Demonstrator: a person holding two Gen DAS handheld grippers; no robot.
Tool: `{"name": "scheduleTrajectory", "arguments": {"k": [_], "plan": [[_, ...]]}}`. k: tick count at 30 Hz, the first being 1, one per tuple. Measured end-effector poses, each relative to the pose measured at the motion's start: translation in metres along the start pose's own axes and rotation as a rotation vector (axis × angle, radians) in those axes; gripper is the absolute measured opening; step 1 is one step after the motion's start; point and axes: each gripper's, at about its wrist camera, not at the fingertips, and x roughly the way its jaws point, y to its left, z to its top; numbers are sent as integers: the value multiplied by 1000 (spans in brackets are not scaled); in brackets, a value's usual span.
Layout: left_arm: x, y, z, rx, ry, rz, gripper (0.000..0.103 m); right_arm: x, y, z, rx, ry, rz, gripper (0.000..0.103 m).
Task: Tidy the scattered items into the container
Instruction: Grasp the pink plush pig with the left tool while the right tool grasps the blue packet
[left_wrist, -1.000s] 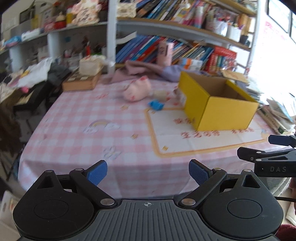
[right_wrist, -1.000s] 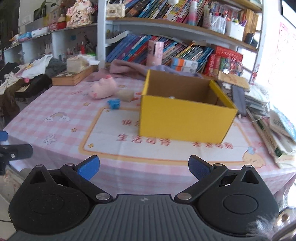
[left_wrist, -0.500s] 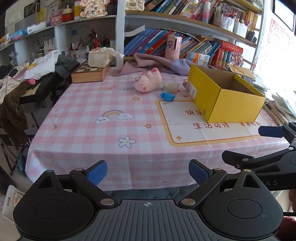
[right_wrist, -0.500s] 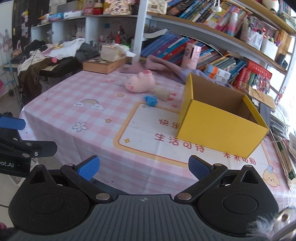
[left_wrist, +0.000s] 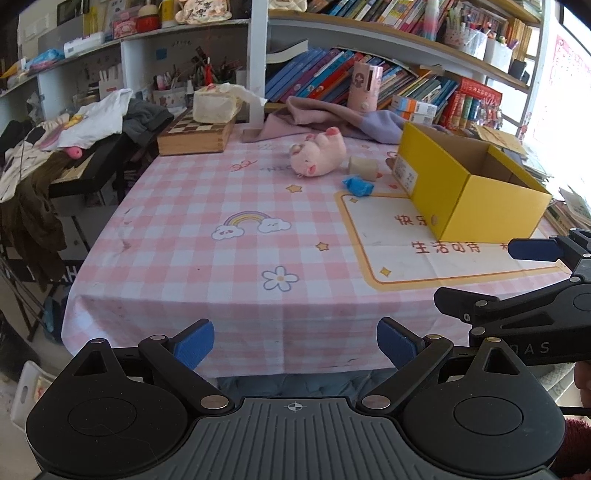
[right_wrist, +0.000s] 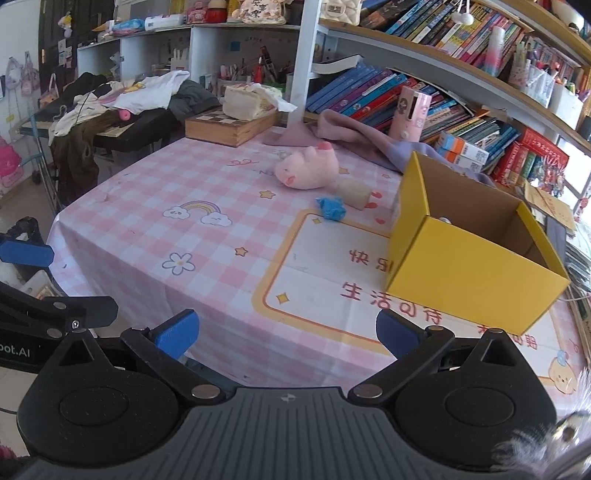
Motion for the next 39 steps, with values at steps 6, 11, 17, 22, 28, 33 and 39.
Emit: {"name": "scheduleTrajectory", "arguments": {"k": [6, 11, 17, 22, 28, 33, 39], "plan": [[16, 10, 9, 12, 18, 22, 97, 25, 3, 15, 0, 4, 32, 103], [35, 19, 25, 7, 23, 24, 97, 50, 1, 31, -10, 19, 41, 101], [64, 30, 52, -24, 18, 36, 97, 85, -12, 50, -1, 47, 37, 101], [90, 33, 81, -21, 18, 48, 97, 115, -22, 66, 7, 59, 33, 93], [120, 30, 120, 25, 2, 49, 97, 149, -34, 82, 32, 55, 20, 83], [149, 26, 153, 77, -17, 56, 97, 174, -42, 96, 71, 47, 7, 77], [187, 22, 188, 108, -29, -5, 97, 206, -48, 107, 102, 70, -16, 71]]}}
